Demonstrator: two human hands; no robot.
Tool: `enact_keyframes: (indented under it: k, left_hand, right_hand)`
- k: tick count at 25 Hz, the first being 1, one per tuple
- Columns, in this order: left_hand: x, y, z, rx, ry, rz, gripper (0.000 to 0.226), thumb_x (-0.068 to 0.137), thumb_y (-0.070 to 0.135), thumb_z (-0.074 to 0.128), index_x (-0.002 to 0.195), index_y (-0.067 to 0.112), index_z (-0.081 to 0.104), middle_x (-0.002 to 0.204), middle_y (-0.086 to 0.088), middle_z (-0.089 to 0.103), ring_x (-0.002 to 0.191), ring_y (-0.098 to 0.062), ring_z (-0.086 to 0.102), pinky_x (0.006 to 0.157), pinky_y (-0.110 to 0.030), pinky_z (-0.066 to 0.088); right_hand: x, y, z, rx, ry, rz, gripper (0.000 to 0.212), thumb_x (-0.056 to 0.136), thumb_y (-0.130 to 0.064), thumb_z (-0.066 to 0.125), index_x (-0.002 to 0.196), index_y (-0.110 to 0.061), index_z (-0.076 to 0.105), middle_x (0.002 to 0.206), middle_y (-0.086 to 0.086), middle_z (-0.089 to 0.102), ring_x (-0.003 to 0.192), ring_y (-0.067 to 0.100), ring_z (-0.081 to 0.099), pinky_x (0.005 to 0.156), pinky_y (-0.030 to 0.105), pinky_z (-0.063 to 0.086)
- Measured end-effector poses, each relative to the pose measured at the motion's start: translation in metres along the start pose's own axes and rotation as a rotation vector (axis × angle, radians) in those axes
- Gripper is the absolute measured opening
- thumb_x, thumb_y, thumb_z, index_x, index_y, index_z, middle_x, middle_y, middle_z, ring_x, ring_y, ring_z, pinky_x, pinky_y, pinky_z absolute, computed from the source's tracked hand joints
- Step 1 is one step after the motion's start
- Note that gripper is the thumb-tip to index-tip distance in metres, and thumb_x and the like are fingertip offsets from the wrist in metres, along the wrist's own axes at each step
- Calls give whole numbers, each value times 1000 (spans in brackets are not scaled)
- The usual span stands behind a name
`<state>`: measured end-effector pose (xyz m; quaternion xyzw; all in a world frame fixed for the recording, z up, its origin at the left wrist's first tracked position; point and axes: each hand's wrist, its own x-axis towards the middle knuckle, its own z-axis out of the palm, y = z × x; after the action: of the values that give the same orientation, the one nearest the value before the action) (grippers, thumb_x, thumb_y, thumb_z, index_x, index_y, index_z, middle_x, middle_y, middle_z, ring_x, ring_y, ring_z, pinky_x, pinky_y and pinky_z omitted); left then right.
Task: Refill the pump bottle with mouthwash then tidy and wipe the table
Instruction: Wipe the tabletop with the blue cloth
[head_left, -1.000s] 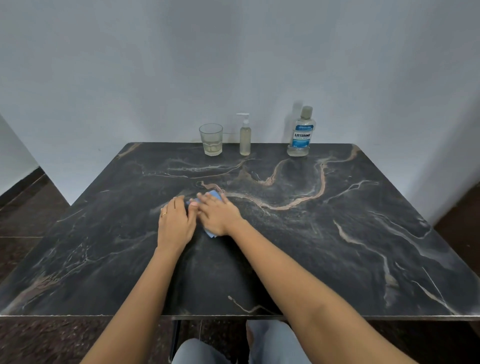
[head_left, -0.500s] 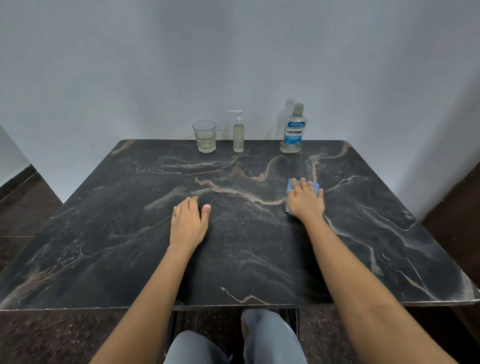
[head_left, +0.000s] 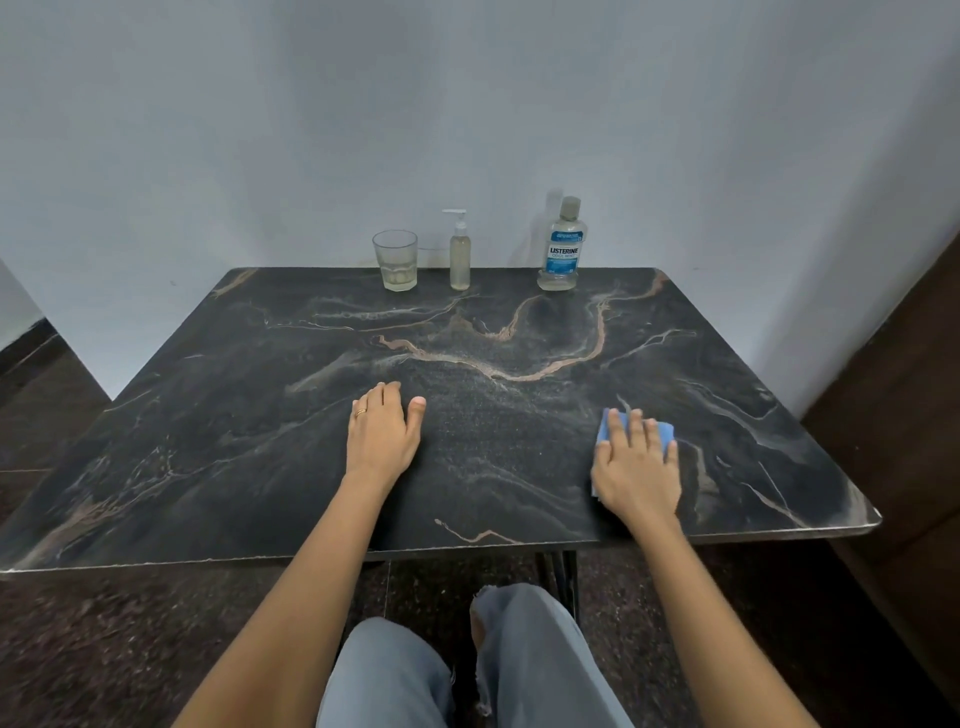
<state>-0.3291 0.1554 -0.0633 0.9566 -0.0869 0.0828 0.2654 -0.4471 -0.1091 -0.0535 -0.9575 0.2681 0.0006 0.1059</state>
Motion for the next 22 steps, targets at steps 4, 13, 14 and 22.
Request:
enact_keyframes:
  k: [4,13,14,22]
  left_hand:
    - [-10,0,-3,-6,12,-5,56,101,42,32,140,2,40,144,-17,43,137,-32,33,115,-46,23]
    - [-12,-22,-22,-12,62,-64,54,101,40,34,138,1,41,143,-17,44,137,-32,34,114,-46,25]
    - [-12,-25,-24,-14,67,-73,54,101,40,34,138,1,41,143,-17,44,137,-32,34,114,-47,25]
    - [-8,-51,-42,-30,97,-119,53,101,39,35,137,1,42,142,-17,45,136,-33,34,113,-46,27]
  right_hand:
    - [-44,-43,13,-14,-7,-209,55,101,-36,14,153,-26,-1,161,1,-5,149,18,-6,120,43,-4]
    - [-49,-148,39,-10,-70,-639,53,102,-35,16,153,-24,5,161,2,3,149,19,-3,120,42,-2]
    - [-40,-153,39,-19,-81,-681,53,103,-35,16,153,-24,7,161,2,4,149,19,-2,120,42,-2]
    - [22,-178,18,205,-55,-550,56,100,-28,34,151,-11,17,158,16,14,147,29,7,117,44,15]
